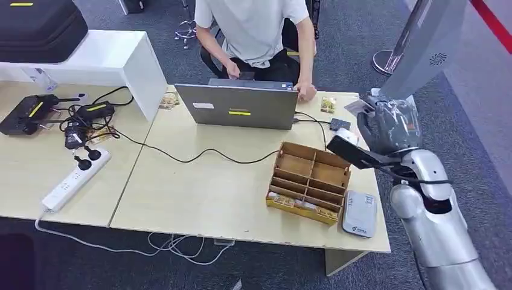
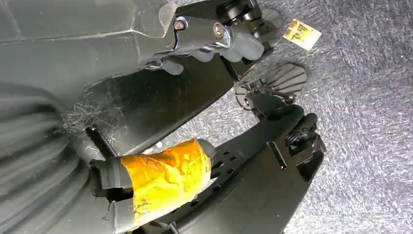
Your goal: Pass the card to the sensor for recognition and then transmit it.
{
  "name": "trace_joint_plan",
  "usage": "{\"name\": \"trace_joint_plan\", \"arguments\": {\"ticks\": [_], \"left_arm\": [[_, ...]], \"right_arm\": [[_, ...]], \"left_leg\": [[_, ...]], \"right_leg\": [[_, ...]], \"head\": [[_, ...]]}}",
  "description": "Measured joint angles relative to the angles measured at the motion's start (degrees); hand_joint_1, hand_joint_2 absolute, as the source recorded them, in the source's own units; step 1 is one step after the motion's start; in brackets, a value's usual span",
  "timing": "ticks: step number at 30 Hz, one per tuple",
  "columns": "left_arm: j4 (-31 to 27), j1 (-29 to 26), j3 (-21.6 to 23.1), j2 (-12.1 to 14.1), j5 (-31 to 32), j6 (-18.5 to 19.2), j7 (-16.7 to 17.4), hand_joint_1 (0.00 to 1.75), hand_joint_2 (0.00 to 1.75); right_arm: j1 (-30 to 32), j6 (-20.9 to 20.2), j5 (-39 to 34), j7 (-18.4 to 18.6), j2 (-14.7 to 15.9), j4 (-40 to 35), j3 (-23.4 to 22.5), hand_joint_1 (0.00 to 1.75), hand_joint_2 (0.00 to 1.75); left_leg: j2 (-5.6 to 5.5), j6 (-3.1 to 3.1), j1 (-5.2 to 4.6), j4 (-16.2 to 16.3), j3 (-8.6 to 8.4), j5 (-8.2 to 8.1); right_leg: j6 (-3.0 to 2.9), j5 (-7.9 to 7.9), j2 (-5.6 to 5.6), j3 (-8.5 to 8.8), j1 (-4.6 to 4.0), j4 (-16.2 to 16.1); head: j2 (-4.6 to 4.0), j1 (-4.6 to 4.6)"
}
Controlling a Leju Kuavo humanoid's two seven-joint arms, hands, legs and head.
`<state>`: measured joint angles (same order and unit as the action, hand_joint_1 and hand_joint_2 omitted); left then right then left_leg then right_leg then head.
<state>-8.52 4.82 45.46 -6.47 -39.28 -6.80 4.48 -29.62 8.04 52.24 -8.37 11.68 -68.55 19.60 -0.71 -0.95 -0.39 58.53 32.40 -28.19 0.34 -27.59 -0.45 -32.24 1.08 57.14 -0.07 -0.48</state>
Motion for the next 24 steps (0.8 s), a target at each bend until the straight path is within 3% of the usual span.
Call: {"name": "trace_joint_plan", "arguments": {"ticks": [8, 13, 24], "left_arm": [[0.02, 0.00, -0.22, 0.00, -0.85, -0.15, -0.31, 0.00, 1.75], [0.02, -0.06, -0.74, -0.02, -2.16, -0.63, -0.37, 0.00, 1.75], [0.02, -0.09, -1.25, -0.02, -4.02, -1.68, -0.81, 0.00, 1.75]], "right_arm": [[6.83, 0.26, 0.74, -0.83, 2.97, -6.59, -3.03, 1.75, 1.75], [13.32, 2.80, 0.96, -2.23, 4.91, -10.13, -5.41, 1.75, 1.75], [24.03, 4.92, 3.06, -4.57, 5.31, -13.13, -10.46, 1.75, 1.75]], "left_leg": [[0.04, 0.01, -0.03, 0.00, -0.06, 0.01], [0.00, 0.01, -0.02, -0.01, -0.01, 0.00], [0.02, 0.00, -0.02, -0.01, 0.00, -0.02]], "right_leg": [[0.00, 0.00, 0.04, 0.00, -0.01, -0.01], [-0.02, -0.01, -0.01, 0.01, -0.03, -0.01], [-0.02, -0.04, 0.01, 0.01, -0.02, -0.03]], "head": [[0.00, -0.02], [0.00, -0.02], [0.00, -0.02]]}}
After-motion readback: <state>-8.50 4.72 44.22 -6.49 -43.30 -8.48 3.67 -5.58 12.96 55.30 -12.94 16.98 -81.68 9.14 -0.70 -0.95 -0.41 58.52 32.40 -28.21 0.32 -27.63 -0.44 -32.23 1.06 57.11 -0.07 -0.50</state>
